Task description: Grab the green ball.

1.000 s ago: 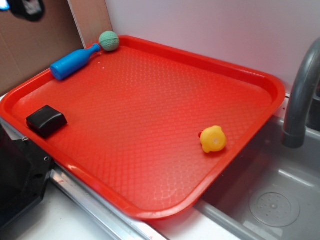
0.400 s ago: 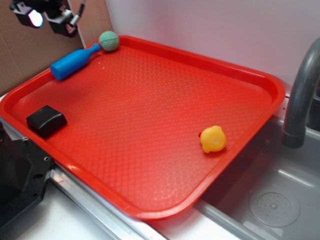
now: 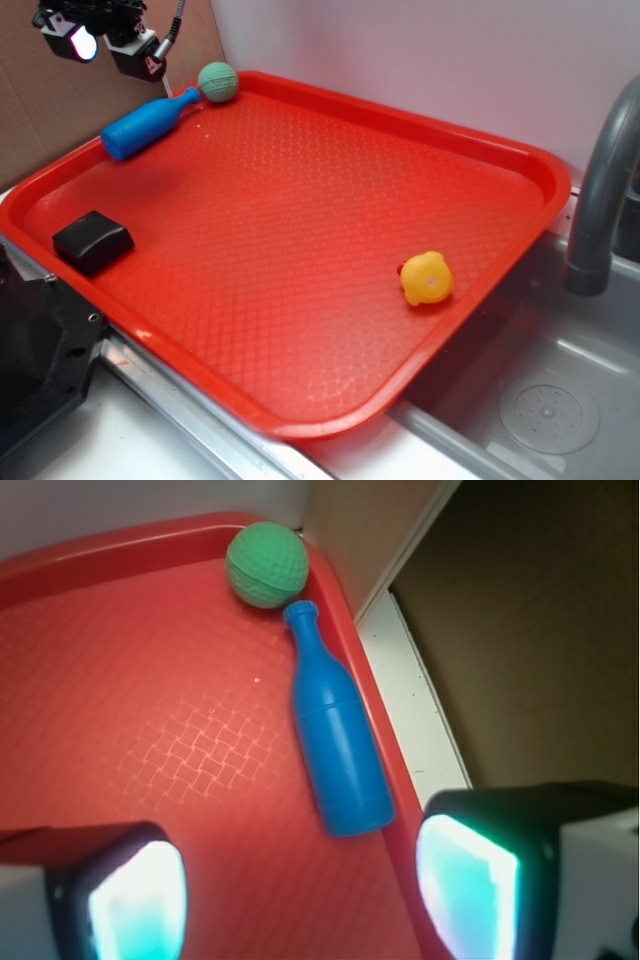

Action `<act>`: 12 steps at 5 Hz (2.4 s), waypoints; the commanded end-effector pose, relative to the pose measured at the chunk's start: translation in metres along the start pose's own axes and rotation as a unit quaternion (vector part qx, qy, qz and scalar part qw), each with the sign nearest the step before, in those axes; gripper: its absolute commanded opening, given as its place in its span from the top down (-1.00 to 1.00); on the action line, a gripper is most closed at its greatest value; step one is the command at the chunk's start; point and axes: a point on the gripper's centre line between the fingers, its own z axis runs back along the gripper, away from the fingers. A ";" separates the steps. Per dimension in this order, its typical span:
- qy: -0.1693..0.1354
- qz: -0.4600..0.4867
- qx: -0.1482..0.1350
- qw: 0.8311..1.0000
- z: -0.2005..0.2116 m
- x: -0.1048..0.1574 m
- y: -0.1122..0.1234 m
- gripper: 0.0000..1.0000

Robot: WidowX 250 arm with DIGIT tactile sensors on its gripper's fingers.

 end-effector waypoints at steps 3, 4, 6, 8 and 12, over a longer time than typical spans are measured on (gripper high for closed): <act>-0.090 -0.028 0.028 0.995 -0.025 0.043 -0.005 -1.00; -0.095 -0.067 0.023 0.993 -0.049 0.068 -0.001 -1.00; -0.103 -0.086 0.024 0.991 -0.076 0.094 -0.006 -1.00; -0.134 -0.063 0.035 0.988 -0.084 0.101 -0.018 -1.00; -0.162 0.159 0.003 0.974 -0.046 0.068 -0.032 -1.00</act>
